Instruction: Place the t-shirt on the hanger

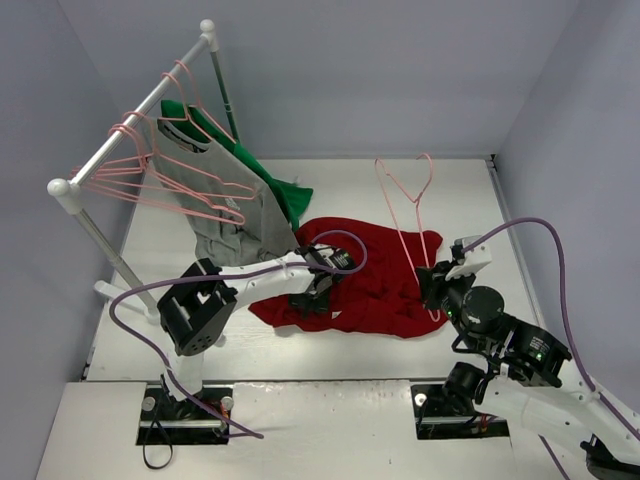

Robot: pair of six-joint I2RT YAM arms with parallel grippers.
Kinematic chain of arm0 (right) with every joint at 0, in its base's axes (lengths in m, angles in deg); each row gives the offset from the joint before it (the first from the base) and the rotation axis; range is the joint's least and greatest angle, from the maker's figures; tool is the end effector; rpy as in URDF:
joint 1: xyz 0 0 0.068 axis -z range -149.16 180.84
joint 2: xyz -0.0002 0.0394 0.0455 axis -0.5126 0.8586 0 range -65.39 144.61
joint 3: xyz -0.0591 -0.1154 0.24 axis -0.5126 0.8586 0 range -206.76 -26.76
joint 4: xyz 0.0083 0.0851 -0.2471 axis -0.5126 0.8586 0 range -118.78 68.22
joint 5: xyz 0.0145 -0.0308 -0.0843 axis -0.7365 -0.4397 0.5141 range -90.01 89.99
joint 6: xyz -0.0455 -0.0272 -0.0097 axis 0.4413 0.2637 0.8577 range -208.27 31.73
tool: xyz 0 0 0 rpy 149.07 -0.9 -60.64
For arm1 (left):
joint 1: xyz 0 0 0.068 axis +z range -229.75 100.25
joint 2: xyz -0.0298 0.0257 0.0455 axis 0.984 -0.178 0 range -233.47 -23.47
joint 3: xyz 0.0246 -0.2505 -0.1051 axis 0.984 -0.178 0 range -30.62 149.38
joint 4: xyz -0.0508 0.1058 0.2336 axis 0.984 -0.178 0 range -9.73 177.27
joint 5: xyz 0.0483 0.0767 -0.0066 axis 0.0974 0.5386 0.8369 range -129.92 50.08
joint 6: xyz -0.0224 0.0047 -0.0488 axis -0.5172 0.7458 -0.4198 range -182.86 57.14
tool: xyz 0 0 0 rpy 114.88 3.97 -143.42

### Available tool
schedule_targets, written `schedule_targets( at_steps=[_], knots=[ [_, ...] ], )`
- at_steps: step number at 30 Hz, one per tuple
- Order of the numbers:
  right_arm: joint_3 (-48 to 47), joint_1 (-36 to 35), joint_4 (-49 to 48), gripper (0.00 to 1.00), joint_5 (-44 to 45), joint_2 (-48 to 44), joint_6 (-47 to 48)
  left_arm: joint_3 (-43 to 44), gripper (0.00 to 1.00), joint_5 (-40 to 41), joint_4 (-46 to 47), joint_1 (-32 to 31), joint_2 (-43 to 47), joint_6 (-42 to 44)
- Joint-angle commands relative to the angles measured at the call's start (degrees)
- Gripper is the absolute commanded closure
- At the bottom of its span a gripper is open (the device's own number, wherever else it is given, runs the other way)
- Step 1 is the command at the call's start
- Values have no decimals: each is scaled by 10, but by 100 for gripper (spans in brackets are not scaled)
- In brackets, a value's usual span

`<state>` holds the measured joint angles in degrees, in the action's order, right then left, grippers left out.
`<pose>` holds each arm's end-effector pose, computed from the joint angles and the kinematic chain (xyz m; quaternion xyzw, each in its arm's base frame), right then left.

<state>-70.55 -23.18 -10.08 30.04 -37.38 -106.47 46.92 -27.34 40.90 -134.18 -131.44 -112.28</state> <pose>0.0797 0.0795 0.3565 -0.0454 0.7211 0.2402 0.6482 0.2204 -0.2947 0.1864 0.0306 0.9870 -0.0227 0.1561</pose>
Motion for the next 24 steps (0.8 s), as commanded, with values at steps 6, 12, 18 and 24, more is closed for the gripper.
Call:
schedule_targets(
  at_steps=[6,12,18,24],
  knots=[
    [-2,1,-37,100,-24,4,16,-12,68,41,-7,-4,41,-29],
    [0,1,-37,100,-47,0,18,-8,86,66,-6,-4,46,-14],
    [-1,1,-37,100,-77,8,18,18,100,92,-5,-4,55,31],
    [-2,1,-35,100,-127,2,9,49,100,115,-5,25,105,115]
  ],
)
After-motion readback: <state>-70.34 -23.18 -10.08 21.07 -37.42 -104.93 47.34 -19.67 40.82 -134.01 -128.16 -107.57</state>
